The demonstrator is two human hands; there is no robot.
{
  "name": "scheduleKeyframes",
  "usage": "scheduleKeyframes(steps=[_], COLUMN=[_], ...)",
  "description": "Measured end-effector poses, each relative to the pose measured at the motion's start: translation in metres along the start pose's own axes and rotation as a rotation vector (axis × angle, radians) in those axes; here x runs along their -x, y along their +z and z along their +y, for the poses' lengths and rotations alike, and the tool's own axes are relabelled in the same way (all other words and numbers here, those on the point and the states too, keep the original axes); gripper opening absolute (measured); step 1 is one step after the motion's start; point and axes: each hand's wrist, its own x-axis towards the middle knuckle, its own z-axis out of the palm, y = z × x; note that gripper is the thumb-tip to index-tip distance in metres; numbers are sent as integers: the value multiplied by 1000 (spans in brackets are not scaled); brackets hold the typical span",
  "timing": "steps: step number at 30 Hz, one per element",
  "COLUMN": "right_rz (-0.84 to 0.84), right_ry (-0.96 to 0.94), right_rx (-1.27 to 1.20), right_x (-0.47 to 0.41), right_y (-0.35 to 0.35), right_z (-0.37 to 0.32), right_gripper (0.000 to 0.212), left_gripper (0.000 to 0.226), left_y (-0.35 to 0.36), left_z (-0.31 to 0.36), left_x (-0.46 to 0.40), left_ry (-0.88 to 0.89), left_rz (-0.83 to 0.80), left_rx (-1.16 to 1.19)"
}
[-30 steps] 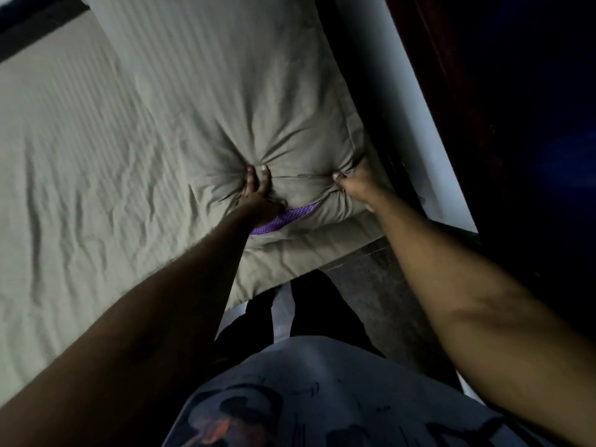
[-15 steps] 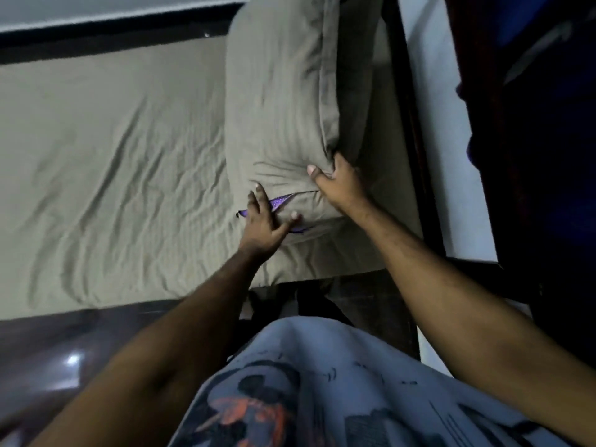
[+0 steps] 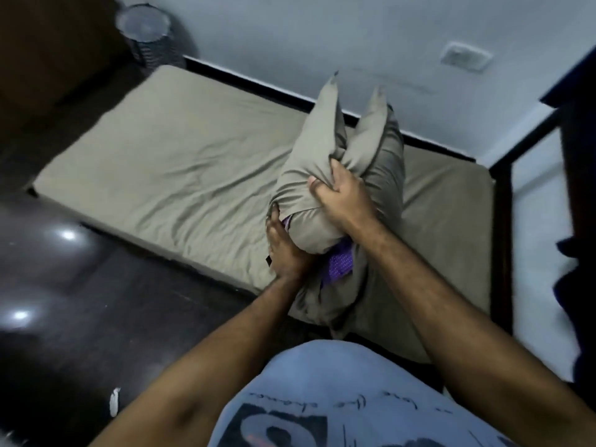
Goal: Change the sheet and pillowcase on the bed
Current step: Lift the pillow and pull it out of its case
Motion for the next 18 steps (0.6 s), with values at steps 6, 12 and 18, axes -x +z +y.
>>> scheduleKeyframes(steps=[6, 12, 18], right_rz=[-39, -145, -255], right_ry=[-117, -306, -485], right_rx=[-107, -53, 17], right_x=[22, 25, 6], right_y=[70, 124, 181], right_z=[-102, -183, -247], right_gripper=[50, 56, 57], left_gripper=[117, 93, 82], left_y=[-140, -218, -279], left_z=[-25, -48, -69], left_x=[-30, -44, -71], left_ry=[103, 22, -46], left_rz=[304, 577, 734], left_rx=[-91, -72, 5])
